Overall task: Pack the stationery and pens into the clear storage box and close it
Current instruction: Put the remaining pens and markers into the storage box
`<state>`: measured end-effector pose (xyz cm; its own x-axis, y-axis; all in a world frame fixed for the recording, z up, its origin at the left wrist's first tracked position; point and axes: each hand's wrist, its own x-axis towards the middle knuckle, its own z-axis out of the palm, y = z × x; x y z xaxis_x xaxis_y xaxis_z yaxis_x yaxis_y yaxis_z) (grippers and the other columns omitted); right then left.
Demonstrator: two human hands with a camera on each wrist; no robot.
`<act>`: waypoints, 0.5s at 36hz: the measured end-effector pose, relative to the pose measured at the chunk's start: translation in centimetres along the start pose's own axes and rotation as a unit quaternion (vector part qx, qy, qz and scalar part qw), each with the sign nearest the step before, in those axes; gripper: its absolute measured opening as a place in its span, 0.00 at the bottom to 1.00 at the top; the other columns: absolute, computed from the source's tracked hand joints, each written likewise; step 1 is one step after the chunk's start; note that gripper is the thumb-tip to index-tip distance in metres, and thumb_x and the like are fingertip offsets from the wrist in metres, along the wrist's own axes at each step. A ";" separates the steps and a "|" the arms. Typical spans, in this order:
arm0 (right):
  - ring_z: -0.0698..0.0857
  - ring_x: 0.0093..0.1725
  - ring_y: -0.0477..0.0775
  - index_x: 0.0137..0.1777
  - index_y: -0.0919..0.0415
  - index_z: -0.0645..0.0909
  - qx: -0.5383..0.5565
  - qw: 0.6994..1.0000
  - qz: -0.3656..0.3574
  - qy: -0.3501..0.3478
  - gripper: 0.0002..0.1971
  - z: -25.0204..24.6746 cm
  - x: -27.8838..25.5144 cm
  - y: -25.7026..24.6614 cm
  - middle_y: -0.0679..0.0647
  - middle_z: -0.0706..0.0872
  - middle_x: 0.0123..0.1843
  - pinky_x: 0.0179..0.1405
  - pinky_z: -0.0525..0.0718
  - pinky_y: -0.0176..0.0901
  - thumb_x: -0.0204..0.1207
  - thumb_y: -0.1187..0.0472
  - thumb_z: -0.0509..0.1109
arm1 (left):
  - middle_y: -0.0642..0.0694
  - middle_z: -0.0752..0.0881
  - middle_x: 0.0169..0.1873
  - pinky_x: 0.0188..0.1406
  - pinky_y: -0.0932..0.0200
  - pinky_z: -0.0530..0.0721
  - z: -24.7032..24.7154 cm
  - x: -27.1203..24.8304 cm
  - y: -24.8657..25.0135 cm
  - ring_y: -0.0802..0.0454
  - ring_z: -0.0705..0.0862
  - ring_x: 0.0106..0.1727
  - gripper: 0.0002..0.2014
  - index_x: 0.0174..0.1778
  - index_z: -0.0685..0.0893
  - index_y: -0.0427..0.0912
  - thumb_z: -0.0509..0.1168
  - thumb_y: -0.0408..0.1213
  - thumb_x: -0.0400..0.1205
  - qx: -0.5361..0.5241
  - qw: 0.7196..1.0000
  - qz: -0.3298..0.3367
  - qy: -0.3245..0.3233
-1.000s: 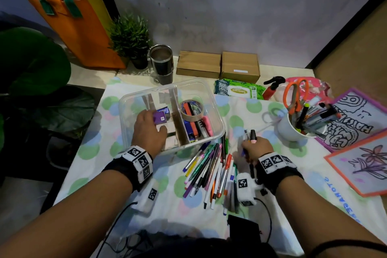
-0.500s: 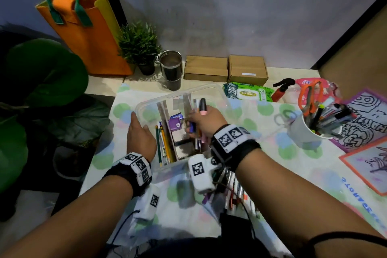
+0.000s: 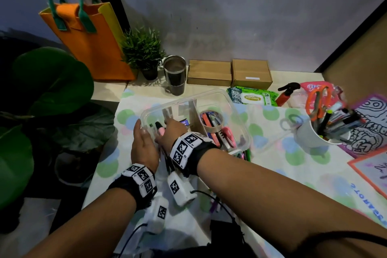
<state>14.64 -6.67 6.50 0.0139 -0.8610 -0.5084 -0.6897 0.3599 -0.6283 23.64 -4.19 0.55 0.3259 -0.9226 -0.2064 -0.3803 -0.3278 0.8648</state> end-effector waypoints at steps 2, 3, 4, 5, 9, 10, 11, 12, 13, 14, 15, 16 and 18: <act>0.81 0.66 0.64 0.74 0.68 0.67 -0.012 1.000 -0.008 0.000 0.28 0.2 -0.2 0.0 0.64 0.81 0.66 0.60 0.80 0.47 0.77 0.62 0.69 | 0.42 0.74 0.76 0.76 0.49 0.69 0.1 0.1 -0.2 0.40 0.74 0.75 0.22 0.80 0.62 0.55 0.44 0.47 0.89 -0.017 1.000 0.001 0.003; 0.81 0.66 0.64 0.75 0.68 0.66 -0.012 1.000 -0.009 0.000 0.28 0.3 -0.4 0.1 0.65 0.82 0.66 0.61 0.80 0.47 0.76 0.63 0.69 | 0.42 0.75 0.75 0.76 0.49 0.70 0.1 0.1 -0.4 0.40 0.75 0.74 0.22 0.80 0.62 0.55 0.44 0.48 0.88 -0.018 1.000 0.004 0.004; 0.81 0.66 0.64 0.75 0.68 0.66 -0.009 1.000 -0.012 0.000 0.29 0.4 -0.4 0.3 0.65 0.82 0.66 0.62 0.81 0.48 0.76 0.63 0.70 | 0.42 0.75 0.75 0.76 0.49 0.70 0.1 0.2 -0.5 0.40 0.75 0.74 0.22 0.80 0.63 0.55 0.44 0.49 0.88 -0.014 1.000 0.004 0.005; 0.80 0.67 0.64 0.75 0.68 0.67 -0.004 1.000 -0.013 0.000 0.28 0.3 -0.5 0.4 0.65 0.81 0.66 0.63 0.80 0.48 0.76 0.63 0.70 | 0.42 0.75 0.75 0.76 0.48 0.70 0.2 0.3 -0.7 0.40 0.75 0.74 0.24 0.80 0.63 0.54 0.44 0.51 0.87 -0.016 1.000 0.005 0.006; 0.80 0.67 0.63 0.70 0.69 0.75 0.044 0.999 -0.026 0.014 0.22 -0.7 -1.1 1.3 0.65 0.82 0.66 0.67 0.79 0.50 0.77 0.65 0.69 | 0.42 0.76 0.74 0.76 0.42 0.70 0.2 0.4 -0.9 0.41 0.77 0.73 0.30 0.79 0.63 0.55 0.42 0.58 0.81 -0.026 1.000 0.010 0.008; 0.81 0.66 0.63 0.68 0.67 0.77 0.061 0.998 -0.029 0.016 0.19 -1.0 -1.3 1.8 0.64 0.84 0.65 0.67 0.79 0.50 0.76 0.66 0.68 | 0.42 0.76 0.74 0.76 0.42 0.70 0.2 0.4 -1.0 0.41 0.77 0.73 0.28 0.79 0.62 0.55 0.42 0.56 0.83 -0.019 1.000 0.010 0.007; 0.83 0.64 0.62 0.65 0.65 0.81 0.082 0.996 -0.031 0.018 0.17 -1.4 -1.4 2.3 0.63 0.85 0.63 0.66 0.80 0.52 0.76 0.67 0.67 | 0.42 0.76 0.74 0.76 0.42 0.71 0.2 0.4 -1.0 0.41 0.77 0.73 0.26 0.80 0.62 0.55 0.43 0.54 0.85 -0.013 1.000 0.011 0.006; 0.85 0.61 0.63 0.60 0.61 0.84 0.112 0.993 -0.029 0.022 0.14 -1.8 -1.5 3.0 0.63 0.87 0.60 0.65 0.82 0.54 0.75 0.68 0.67 | 0.42 0.75 0.75 0.76 0.42 0.71 0.2 0.4 -1.1 0.41 0.77 0.73 0.25 0.80 0.61 0.55 0.43 0.52 0.86 -0.009 1.000 0.012 0.004; 0.86 0.57 0.64 0.51 0.57 0.86 0.148 0.989 -0.019 0.025 0.11 -2.3 -1.8 3.7 0.63 0.88 0.56 0.61 0.85 0.58 0.73 0.69 0.67 | 0.42 0.75 0.75 0.75 0.42 0.71 0.3 0.4 -1.1 0.41 0.77 0.73 0.24 0.80 0.60 0.55 0.43 0.51 0.86 -0.003 1.000 0.014 0.003; 0.88 0.53 0.65 0.42 0.53 0.85 0.184 0.982 -0.006 0.031 0.11 -2.8 -1.9 4.6 0.64 0.89 0.51 0.57 0.86 0.60 0.72 0.70 0.68 | 0.42 0.75 0.75 0.75 0.42 0.71 0.2 0.4 -1.1 0.41 0.77 0.73 0.24 0.80 0.60 0.56 0.43 0.51 0.87 0.001 1.000 0.014 0.003; 0.89 0.50 0.66 0.37 0.52 0.82 0.223 0.974 0.010 0.038 0.13 -3.4 -2.1 5.6 0.63 0.89 0.46 0.55 0.87 0.61 0.73 0.72 0.67 | 0.42 0.75 0.75 0.75 0.42 0.71 0.3 0.5 -1.2 0.41 0.76 0.73 0.24 0.80 0.60 0.57 0.43 0.51 0.87 0.005 1.000 0.013 0.005; 0.89 0.46 0.65 0.36 0.53 0.80 0.266 0.963 0.024 0.046 0.14 -4.1 -2.5 6.5 0.62 0.87 0.42 0.54 0.88 0.61 0.74 0.74 0.66 | 0.42 0.75 0.75 0.76 0.42 0.71 0.3 0.5 -1.2 0.40 0.76 0.73 0.23 0.80 0.60 0.57 0.43 0.51 0.87 0.008 1.000 0.010 0.005; 0.86 0.38 0.60 0.36 0.58 0.78 0.325 0.943 0.040 0.066 0.13 -5.8 -3.4 8.2 0.58 0.84 0.34 0.50 0.88 0.56 0.77 0.75 0.64 | 0.41 0.76 0.74 0.75 0.42 0.72 0.3 0.6 -1.1 0.40 0.76 0.73 0.23 0.80 0.59 0.56 0.43 0.50 0.88 0.016 1.000 0.011 0.006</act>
<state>4.76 -2.91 6.47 -0.1385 -0.8438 -0.5185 -0.0958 0.5325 -0.8410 23.98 -4.40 -0.64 0.3281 -0.9269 -0.1824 -0.4148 -0.3148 0.8537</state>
